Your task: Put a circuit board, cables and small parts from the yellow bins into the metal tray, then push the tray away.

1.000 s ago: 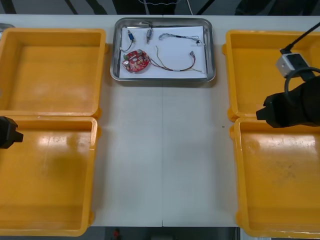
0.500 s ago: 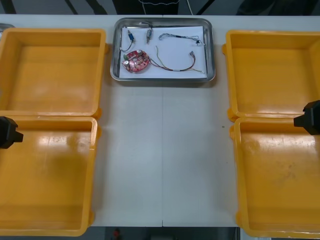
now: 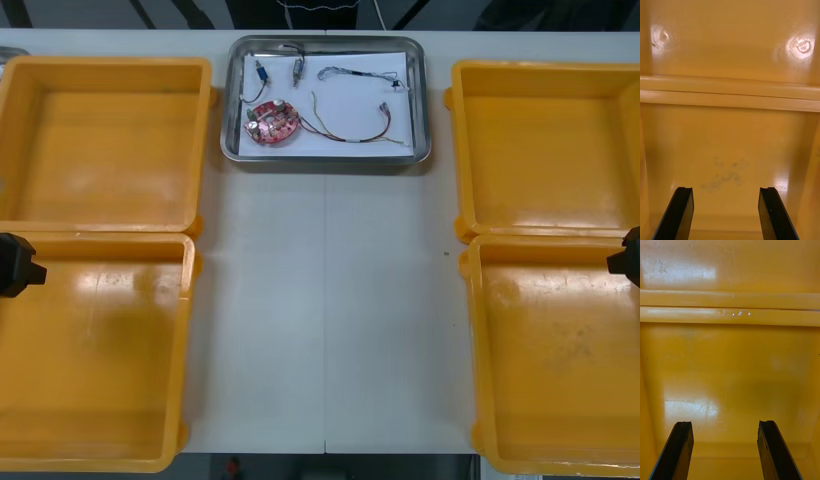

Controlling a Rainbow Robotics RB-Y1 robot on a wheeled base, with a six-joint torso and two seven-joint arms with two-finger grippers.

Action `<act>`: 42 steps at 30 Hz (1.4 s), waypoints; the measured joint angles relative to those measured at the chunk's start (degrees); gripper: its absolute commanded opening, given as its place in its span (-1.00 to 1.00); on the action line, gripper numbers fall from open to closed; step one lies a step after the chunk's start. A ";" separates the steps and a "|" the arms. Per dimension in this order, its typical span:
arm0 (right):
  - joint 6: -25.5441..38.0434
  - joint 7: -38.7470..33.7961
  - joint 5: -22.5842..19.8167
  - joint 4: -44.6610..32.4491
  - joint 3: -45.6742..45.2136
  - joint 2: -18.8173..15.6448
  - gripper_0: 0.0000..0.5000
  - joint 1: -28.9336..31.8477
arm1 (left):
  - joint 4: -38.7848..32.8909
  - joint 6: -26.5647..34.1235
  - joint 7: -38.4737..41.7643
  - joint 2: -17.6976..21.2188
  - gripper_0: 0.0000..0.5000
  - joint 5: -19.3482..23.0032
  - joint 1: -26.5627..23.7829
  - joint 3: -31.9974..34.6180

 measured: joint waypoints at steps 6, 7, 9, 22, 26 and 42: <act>0.00 -0.11 -2.19 0.68 -1.35 -0.68 1.00 0.37 | 0.00 0.00 0.00 0.00 1.00 0.00 0.00 0.00; 0.00 -0.11 -2.99 0.87 -1.72 -0.96 1.00 0.50 | 0.00 0.00 0.00 0.00 1.00 0.00 0.00 0.00; 0.00 -0.11 -4.21 1.24 -2.50 -1.48 1.00 0.82 | 0.00 0.00 0.00 0.00 1.00 0.00 0.00 0.00; 0.00 -0.12 -5.10 1.62 -4.01 -3.13 1.00 2.18 | 0.00 0.00 0.00 0.00 1.00 0.00 0.00 0.00; 0.00 -0.12 -5.11 1.65 -4.01 -3.16 1.00 2.26 | 0.00 0.00 0.00 0.00 1.00 0.00 0.00 0.00; 0.00 -0.13 -5.12 1.67 -4.01 -3.16 1.00 2.33 | 0.00 0.00 0.00 0.00 1.00 0.00 0.00 0.00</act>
